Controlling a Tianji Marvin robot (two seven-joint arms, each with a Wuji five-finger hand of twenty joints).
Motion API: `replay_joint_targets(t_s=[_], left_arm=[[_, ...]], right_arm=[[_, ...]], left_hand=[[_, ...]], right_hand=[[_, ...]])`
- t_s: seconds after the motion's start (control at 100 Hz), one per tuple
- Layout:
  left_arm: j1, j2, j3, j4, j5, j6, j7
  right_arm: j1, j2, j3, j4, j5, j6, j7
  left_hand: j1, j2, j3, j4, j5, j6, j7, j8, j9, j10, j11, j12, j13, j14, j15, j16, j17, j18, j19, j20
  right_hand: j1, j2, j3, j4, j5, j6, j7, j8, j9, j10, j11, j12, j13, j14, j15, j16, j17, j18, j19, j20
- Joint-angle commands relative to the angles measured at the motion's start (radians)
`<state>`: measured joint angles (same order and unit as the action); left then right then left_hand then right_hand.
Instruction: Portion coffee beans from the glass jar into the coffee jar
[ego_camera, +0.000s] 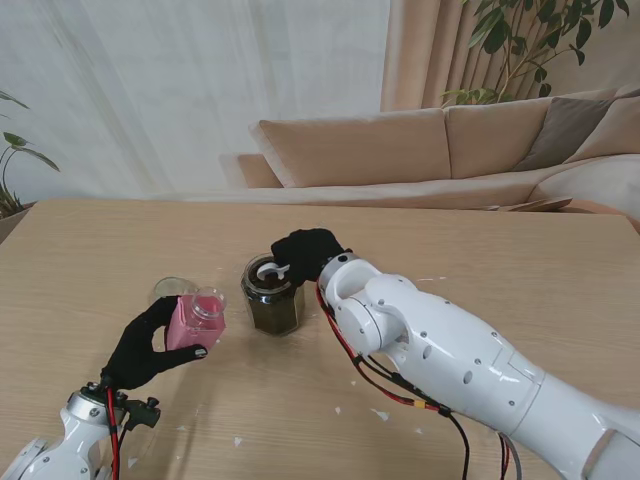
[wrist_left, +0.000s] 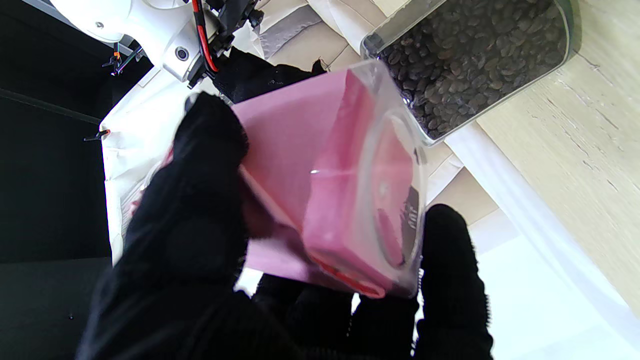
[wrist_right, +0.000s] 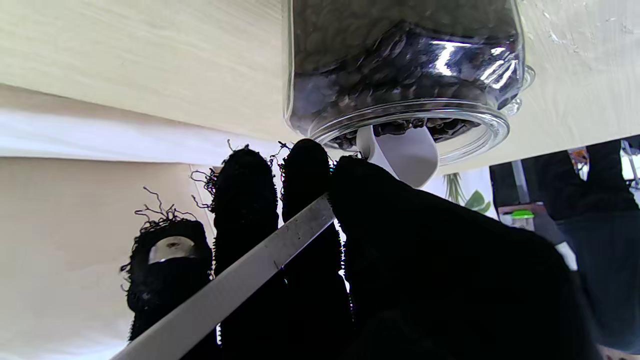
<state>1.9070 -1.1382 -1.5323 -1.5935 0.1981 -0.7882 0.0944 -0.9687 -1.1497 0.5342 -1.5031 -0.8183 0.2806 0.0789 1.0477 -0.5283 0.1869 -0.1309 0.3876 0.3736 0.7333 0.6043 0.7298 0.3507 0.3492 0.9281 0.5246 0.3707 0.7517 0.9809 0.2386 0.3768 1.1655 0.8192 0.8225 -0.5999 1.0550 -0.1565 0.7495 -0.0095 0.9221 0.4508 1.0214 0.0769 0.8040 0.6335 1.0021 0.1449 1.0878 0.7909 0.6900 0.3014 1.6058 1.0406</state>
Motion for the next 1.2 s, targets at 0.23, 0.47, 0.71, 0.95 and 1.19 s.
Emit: replay_joint_targets(t_s=[0.23,0.47,0.71,0.95,1.19], left_arm=[[0.006,-0.003,0.003,-0.008,0.0,0.002,-0.017],[0.005,-0.004,0.003,-0.009,0.001,0.006,-0.016],[0.005,-0.003,0.007,-0.011,0.002,0.013,-0.017],[-0.001,-0.004,0.016,-0.008,0.012,0.024,-0.012],[-0.03,-0.005,0.042,0.019,0.023,0.03,-0.006]], right_arm=[[-0.007,0.0,0.018,-0.031,0.09,0.043,0.067],[-0.013,-0.008,0.038,-0.035,0.175,0.087,0.078],[-0.032,-0.017,0.079,-0.047,0.289,0.135,0.084],[-0.054,-0.017,0.114,-0.063,0.324,0.16,0.08],[-0.083,-0.013,0.157,-0.1,0.358,0.18,0.082]], left_hand=[[0.243,0.186,0.325,0.024,0.095,-0.178,0.211,0.066,0.12,-0.13,0.175,0.093,0.018,-0.011,0.005,0.019,-0.005,0.002,-0.007,0.002],[0.243,0.186,0.325,0.024,0.095,-0.178,0.211,0.065,0.12,-0.131,0.176,0.093,0.018,-0.01,0.005,0.019,-0.005,0.002,-0.007,0.002],[0.243,0.186,0.325,0.024,0.096,-0.178,0.211,0.066,0.122,-0.131,0.176,0.094,0.019,-0.011,0.006,0.02,-0.005,0.002,-0.007,0.002],[0.243,0.186,0.325,0.024,0.096,-0.179,0.211,0.066,0.12,-0.132,0.176,0.093,0.019,-0.011,0.005,0.02,-0.005,0.002,-0.007,0.002],[0.243,0.186,0.324,0.024,0.095,-0.183,0.212,0.069,0.119,-0.135,0.177,0.094,0.02,-0.014,0.005,0.02,-0.005,0.0,-0.008,0.002]], right_hand=[[0.011,0.046,0.025,0.057,0.043,-0.009,0.009,-0.004,0.072,-0.002,0.033,0.017,0.039,0.02,0.034,0.027,0.019,-0.007,0.065,0.026],[0.009,0.035,0.035,0.06,0.043,0.011,0.013,-0.013,0.08,0.004,0.041,0.016,0.053,0.024,0.049,0.033,0.036,-0.005,0.079,0.03],[0.012,0.029,0.042,0.059,0.04,0.027,0.022,-0.019,0.076,0.016,0.056,0.021,0.052,0.036,0.072,0.046,0.039,-0.004,0.099,0.038],[0.013,0.023,0.049,0.057,0.042,0.034,0.026,-0.023,0.078,0.023,0.062,0.022,0.054,0.043,0.081,0.052,0.039,0.0,0.107,0.042],[0.014,0.018,0.054,0.056,0.044,0.041,0.028,-0.027,0.077,0.029,0.067,0.025,0.052,0.048,0.089,0.057,0.037,0.003,0.114,0.046]])
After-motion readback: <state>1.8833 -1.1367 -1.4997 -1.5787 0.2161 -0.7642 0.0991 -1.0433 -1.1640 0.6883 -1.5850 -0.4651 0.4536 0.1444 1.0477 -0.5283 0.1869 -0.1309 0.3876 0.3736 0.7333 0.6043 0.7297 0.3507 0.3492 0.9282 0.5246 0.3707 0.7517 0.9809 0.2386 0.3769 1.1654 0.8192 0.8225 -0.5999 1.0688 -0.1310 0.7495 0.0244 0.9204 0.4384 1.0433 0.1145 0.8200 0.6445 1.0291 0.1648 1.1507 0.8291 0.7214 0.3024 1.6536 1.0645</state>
